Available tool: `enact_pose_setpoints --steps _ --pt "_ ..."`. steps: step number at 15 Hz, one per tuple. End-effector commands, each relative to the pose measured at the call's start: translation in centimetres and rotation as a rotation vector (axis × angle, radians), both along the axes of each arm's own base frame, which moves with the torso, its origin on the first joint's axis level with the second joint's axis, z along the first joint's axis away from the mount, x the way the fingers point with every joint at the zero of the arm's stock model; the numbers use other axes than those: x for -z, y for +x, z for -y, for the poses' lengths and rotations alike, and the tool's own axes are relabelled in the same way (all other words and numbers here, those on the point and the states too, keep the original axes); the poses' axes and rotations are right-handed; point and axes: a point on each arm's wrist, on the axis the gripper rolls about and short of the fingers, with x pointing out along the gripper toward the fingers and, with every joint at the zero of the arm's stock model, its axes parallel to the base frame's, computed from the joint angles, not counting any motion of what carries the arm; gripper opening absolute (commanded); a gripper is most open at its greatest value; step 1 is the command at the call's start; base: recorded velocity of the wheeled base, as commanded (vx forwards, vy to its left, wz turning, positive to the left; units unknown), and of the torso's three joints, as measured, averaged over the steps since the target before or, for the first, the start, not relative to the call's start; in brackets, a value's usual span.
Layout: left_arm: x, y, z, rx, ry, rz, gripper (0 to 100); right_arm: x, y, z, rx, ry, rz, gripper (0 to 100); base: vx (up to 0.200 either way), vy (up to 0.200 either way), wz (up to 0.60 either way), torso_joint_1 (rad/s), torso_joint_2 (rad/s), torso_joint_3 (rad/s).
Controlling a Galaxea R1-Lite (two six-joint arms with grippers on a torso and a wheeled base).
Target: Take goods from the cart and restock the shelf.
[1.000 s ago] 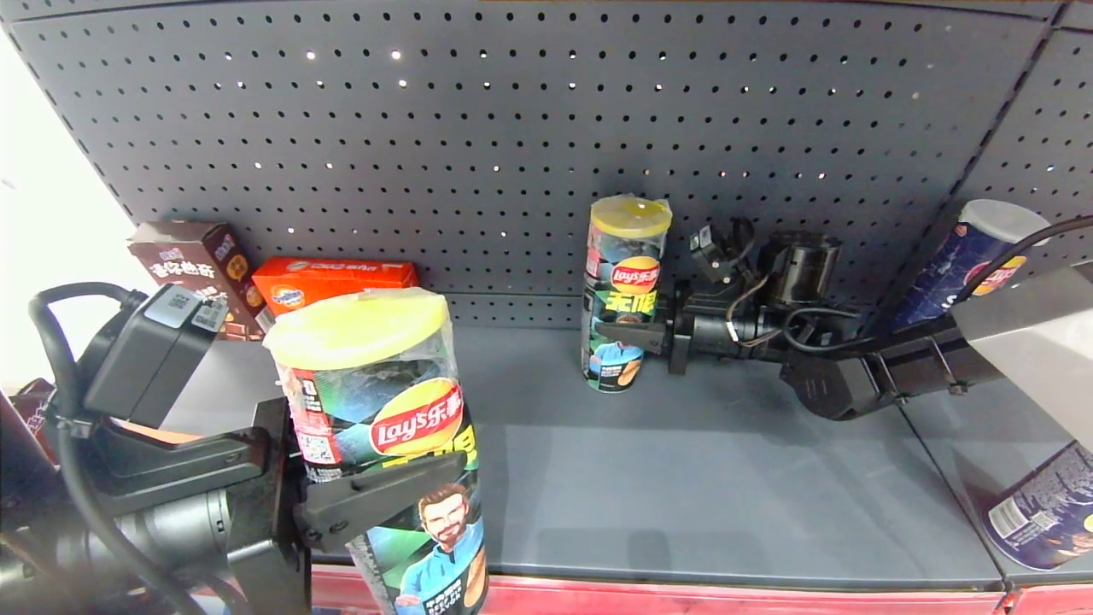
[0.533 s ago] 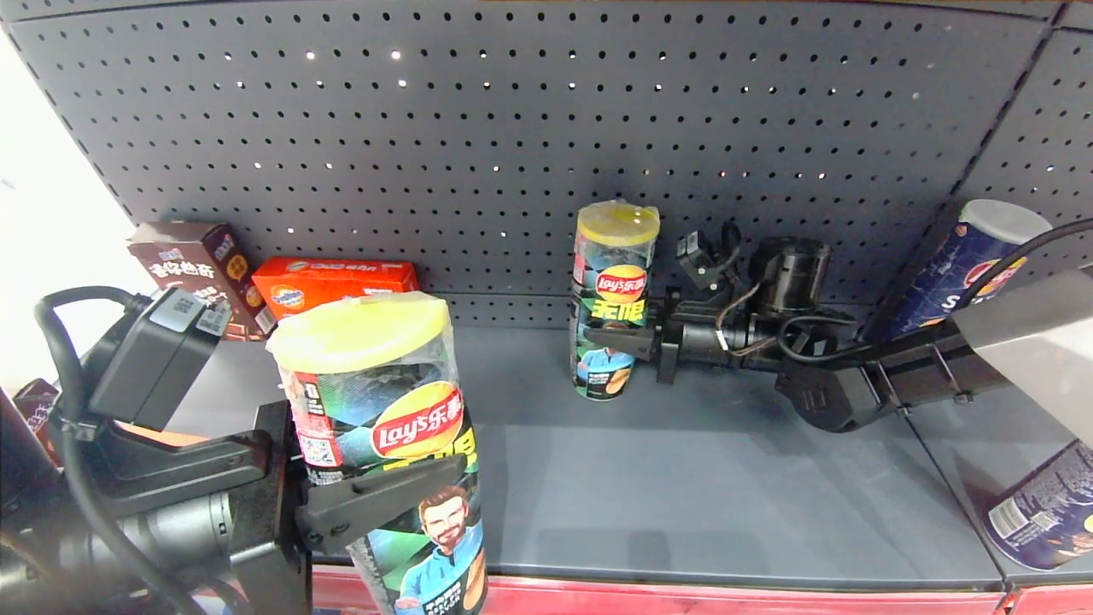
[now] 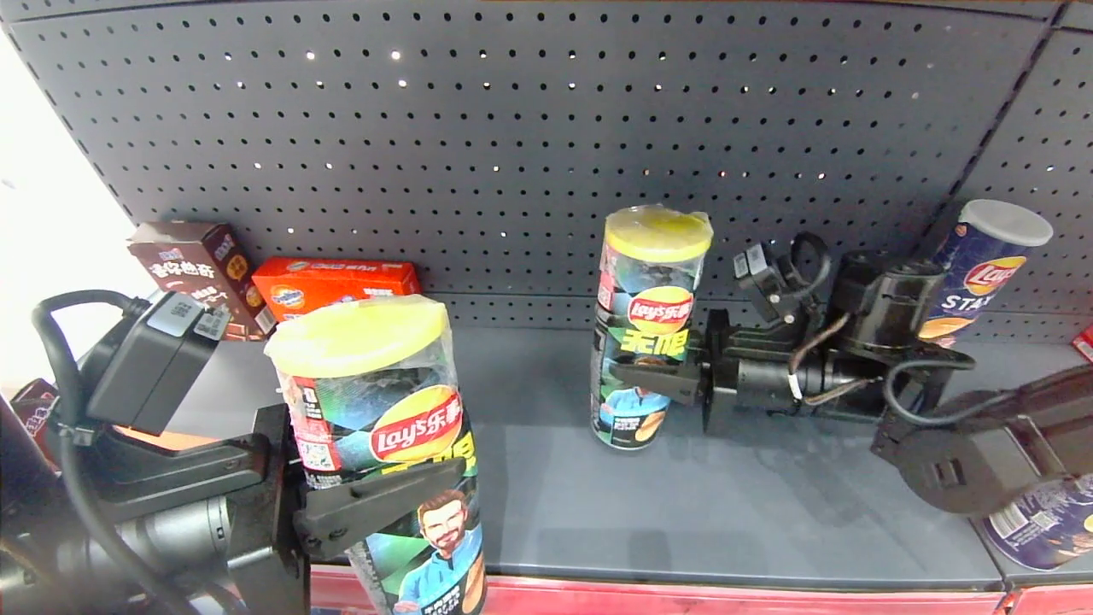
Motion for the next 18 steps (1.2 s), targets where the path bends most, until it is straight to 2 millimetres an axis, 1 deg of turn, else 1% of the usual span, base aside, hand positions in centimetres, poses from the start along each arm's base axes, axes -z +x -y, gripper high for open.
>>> enact_pose_setpoints --steps 1,3,5,7,10,12,18 --pt "0.0 0.0 0.0 0.000 0.000 -0.001 0 -0.6 -5.1 2.1 0.010 0.021 0.034 0 0.000 0.000 0.00 0.000 0.00 0.000" --pt "0.0 0.0 0.0 -0.001 0.000 -0.001 0 0.3 -6.2 2.7 0.012 0.013 0.023 0 0.000 0.000 0.00 0.000 0.00 0.000" --pt "0.1 0.1 0.0 0.000 0.002 -0.005 0 1.3 -7.2 2.7 -0.005 0.010 0.019 0 0.000 0.000 0.00 0.000 0.00 0.000" --pt "0.1 0.1 0.0 0.000 0.003 -0.006 0 2.5 -7.6 2.6 0.012 -0.001 0.005 0 0.000 0.000 0.00 0.000 0.00 0.000" --pt "0.1 0.1 0.0 -0.001 0.002 -0.005 0 3.9 -7.4 2.3 0.016 -0.010 -0.008 0 0.000 0.000 0.00 0.000 0.00 0.000" --pt "0.1 0.2 0.1 -0.003 0.003 -0.006 0 4.6 -6.9 2.0 0.018 -0.015 -0.016 0 0.000 0.000 0.00 0.000 0.00 0.000" --pt "0.2 0.7 0.1 -0.014 0.000 -0.001 0 5.5 -6.4 1.4 0.009 -0.022 -0.023 0 0.000 0.000 0.00 0.000 0.00 0.000"
